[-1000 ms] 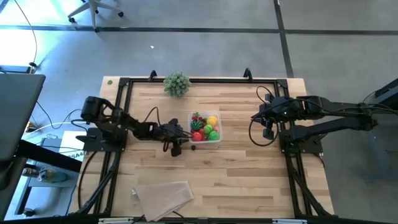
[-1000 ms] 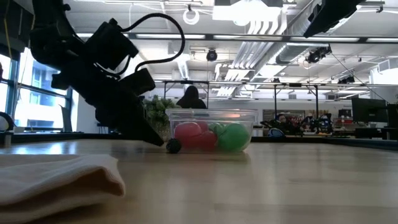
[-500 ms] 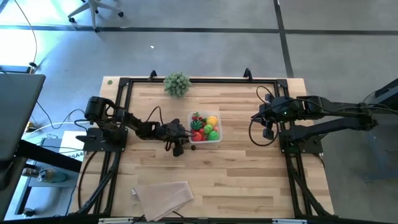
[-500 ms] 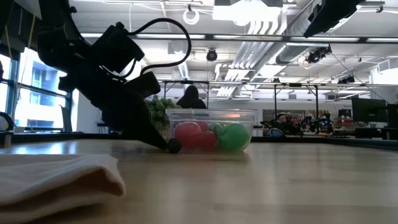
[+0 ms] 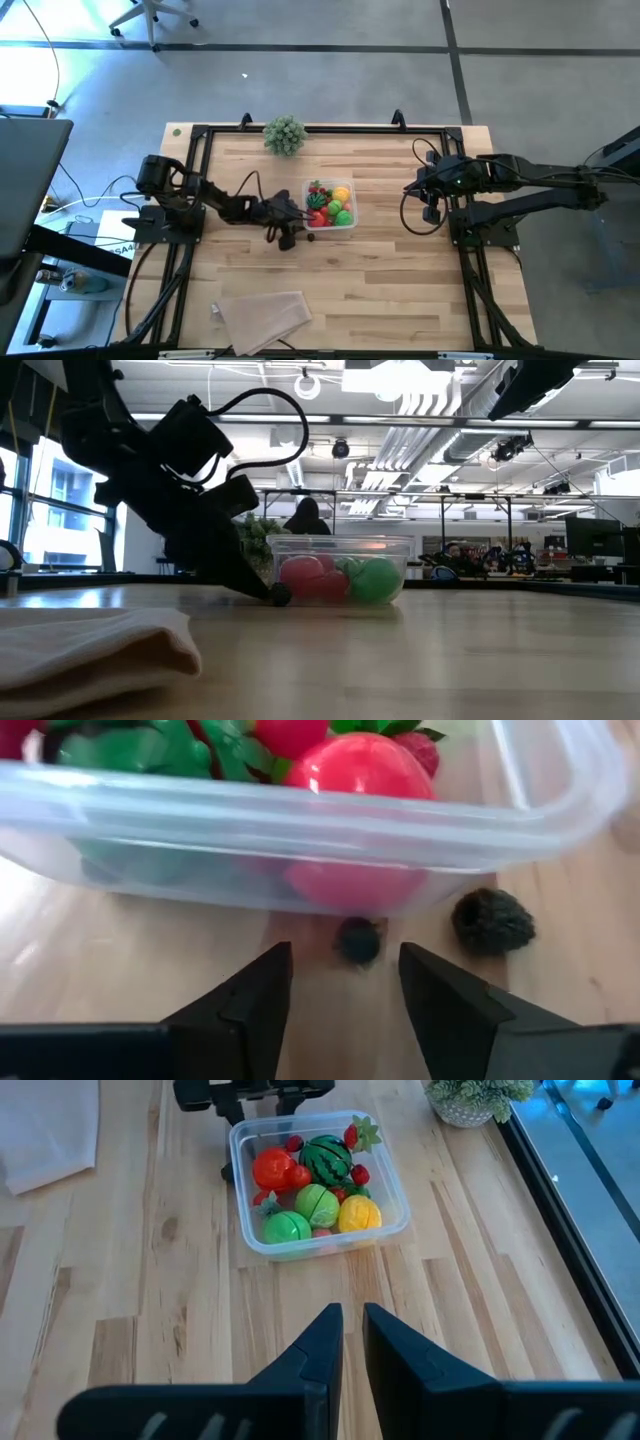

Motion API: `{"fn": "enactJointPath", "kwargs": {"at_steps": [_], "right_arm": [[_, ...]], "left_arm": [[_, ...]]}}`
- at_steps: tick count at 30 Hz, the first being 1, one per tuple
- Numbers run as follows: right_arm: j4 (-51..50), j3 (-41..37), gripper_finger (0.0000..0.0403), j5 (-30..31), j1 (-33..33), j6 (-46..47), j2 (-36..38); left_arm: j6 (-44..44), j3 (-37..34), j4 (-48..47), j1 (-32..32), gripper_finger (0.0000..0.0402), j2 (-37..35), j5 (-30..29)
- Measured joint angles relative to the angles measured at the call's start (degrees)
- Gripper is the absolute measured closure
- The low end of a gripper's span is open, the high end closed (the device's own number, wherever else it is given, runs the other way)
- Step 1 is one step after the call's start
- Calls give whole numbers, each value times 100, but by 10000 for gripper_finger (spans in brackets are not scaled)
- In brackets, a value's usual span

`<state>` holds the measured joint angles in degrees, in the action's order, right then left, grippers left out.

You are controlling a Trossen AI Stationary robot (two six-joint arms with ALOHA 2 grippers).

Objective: Pick and placing Produce into tupperware
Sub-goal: Put the blackberry into the transparent bin

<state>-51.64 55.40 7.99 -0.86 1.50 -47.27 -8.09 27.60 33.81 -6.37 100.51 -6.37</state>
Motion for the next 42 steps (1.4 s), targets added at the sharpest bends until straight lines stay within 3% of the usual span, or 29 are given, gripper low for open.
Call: {"fn": "enactJointPath", "kwargs": {"at_steps": [12, 25, 35, 42], "right_arm": [[0, -1, 368, 1, -1, 1, -1], [0, -1, 368, 0, -1, 0, 0], [0, -2, 368, 0, -2, 0, -1], [0, -1, 368, 1, -2, 1, -2]], "left_arm": [[81, 318, 197, -7, 222, 519, -47], [172, 320, 245, -7, 224, 553, 45], [51, 318, 211, -7, 276, 557, 97], [-36, 320, 150, -7, 285, 557, 118]]}}
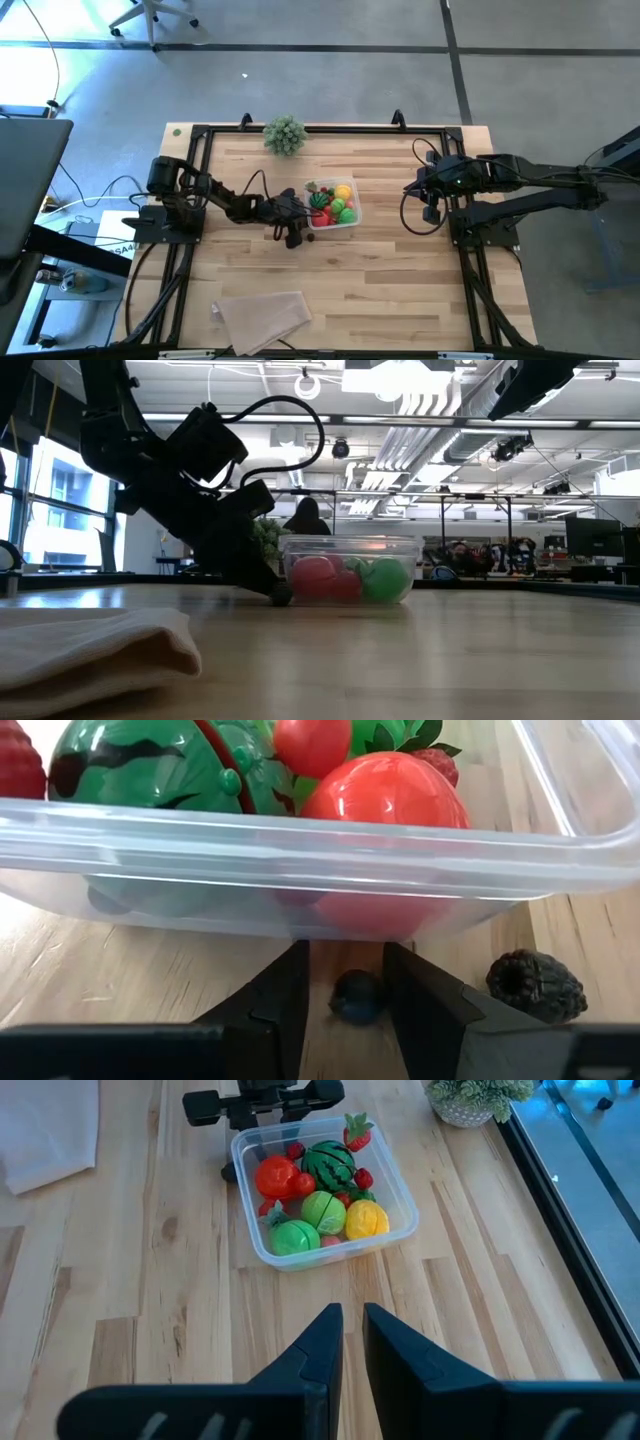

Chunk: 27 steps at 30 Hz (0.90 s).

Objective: Pick and placing Produce into tupperware
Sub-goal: Put the blackberry into the transparent bin

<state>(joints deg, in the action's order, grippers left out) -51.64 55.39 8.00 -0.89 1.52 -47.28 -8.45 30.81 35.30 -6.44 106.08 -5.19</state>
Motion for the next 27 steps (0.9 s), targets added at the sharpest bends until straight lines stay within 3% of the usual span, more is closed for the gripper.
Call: {"fn": "enactJointPath", "kwargs": {"at_steps": [8, 18, 27], "right_arm": [[0, -1, 368, 1, 2, 0, 2], [0, 0, 368, 0, 1, -1, 2], [0, -1, 368, 0, 2, 0, 1]], "left_arm": [[-80, 0, -15, 0, 289, 2, 2], [-251, -7, -15, 0, 341, 2, -4], [-255, -7, -15, 2, 339, 4, -50]]}}
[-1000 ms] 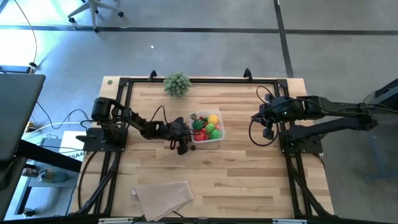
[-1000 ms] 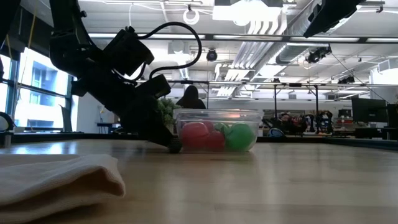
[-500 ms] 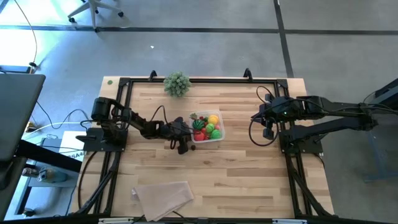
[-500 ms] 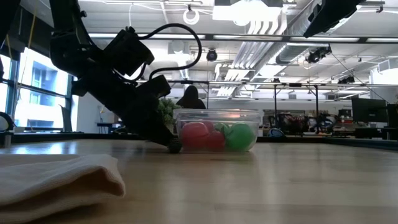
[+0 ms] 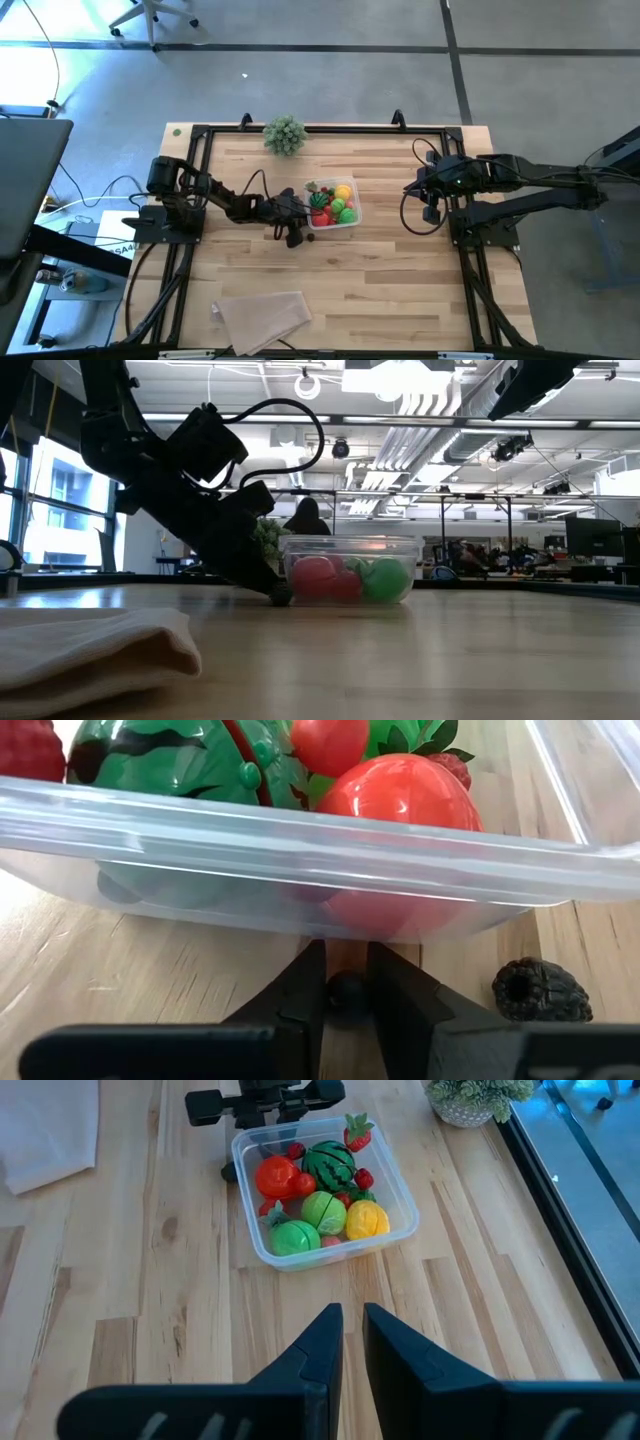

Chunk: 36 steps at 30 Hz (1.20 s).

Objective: Pick and placing Produce into tupperware
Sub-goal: Put the blackberry into the transparent bin

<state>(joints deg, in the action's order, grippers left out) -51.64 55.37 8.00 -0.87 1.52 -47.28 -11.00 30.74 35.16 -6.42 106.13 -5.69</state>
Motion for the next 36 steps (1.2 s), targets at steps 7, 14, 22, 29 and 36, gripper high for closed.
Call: {"fn": "enactJointPath", "kwargs": {"at_steps": [7, 14, 22, 29, 36], "right_arm": [[0, 1, 368, -1, -2, 0, 1], [0, 0, 368, 1, -1, -2, 1], [0, 2, 368, 1, -2, -2, -1], [0, 2, 368, 1, 0, -1, 0], [0, 0, 368, 0, -1, 0, 1]], "left_arm": [[-124, -2, -16, 2, 342, -4, -17], [-144, -216, -149, 16, 340, -340, -25], [-279, -534, -272, 20, 339, -783, -44], [-291, -781, -252, 15, 339, -1332, -312], [-118, -823, -191, 11, 339, -1873, -609]]}}
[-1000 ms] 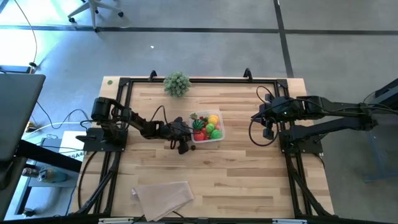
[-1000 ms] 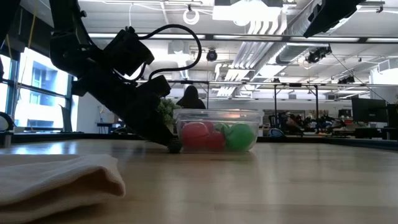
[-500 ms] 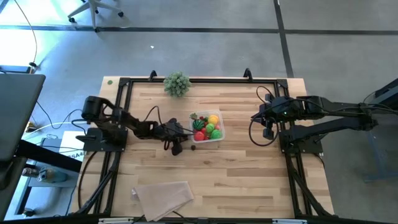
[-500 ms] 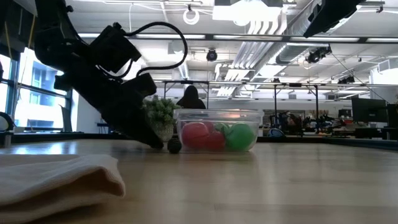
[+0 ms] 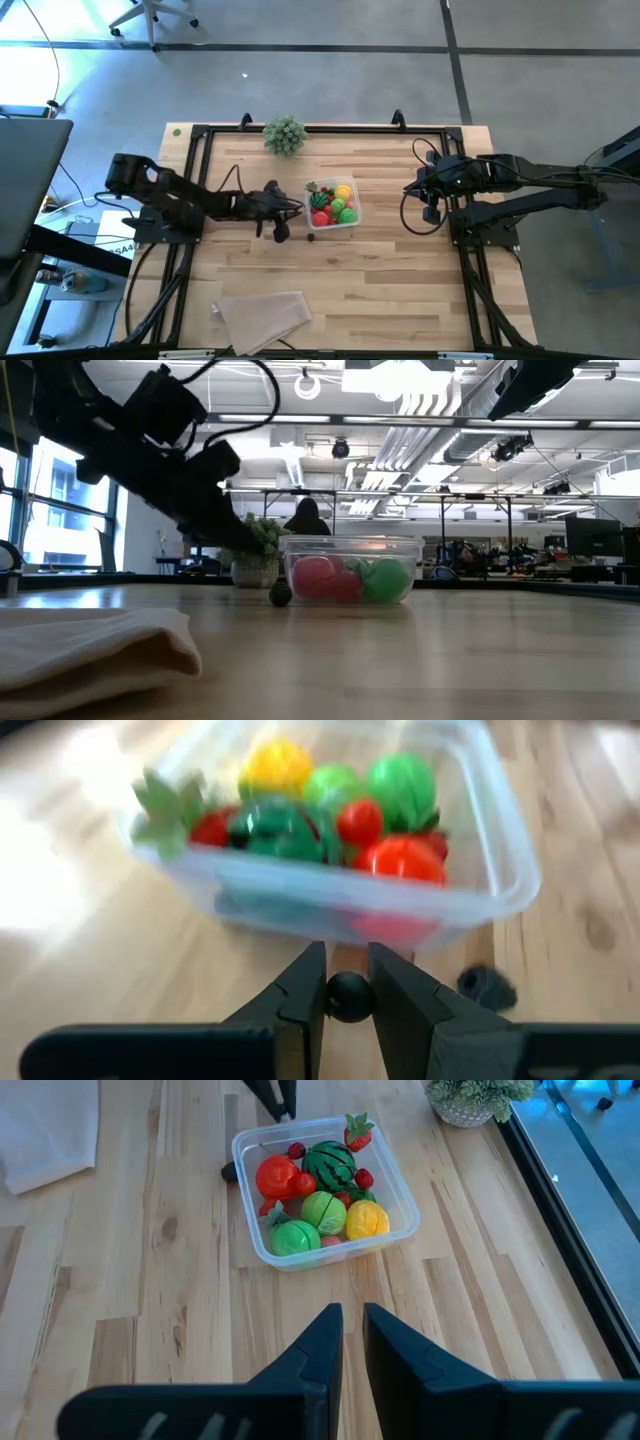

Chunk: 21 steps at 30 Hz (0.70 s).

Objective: Pick and placing Produce into tupperware
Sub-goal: Put the blackberry into the transparent bin

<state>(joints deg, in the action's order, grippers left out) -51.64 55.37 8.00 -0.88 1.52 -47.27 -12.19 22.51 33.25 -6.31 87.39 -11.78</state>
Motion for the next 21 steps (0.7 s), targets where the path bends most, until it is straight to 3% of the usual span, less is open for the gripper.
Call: {"fn": "enactJointPath", "kwargs": {"at_steps": [11, 21], "right_arm": [[0, 2, 368, -1, 1, 0, -1], [0, 2, 368, 0, -1, -2, 0]], "left_arm": [[568, 182, 238, -9, 339, -634, -441], [795, 1374, -954, -161, 339, -349, -127]]}}
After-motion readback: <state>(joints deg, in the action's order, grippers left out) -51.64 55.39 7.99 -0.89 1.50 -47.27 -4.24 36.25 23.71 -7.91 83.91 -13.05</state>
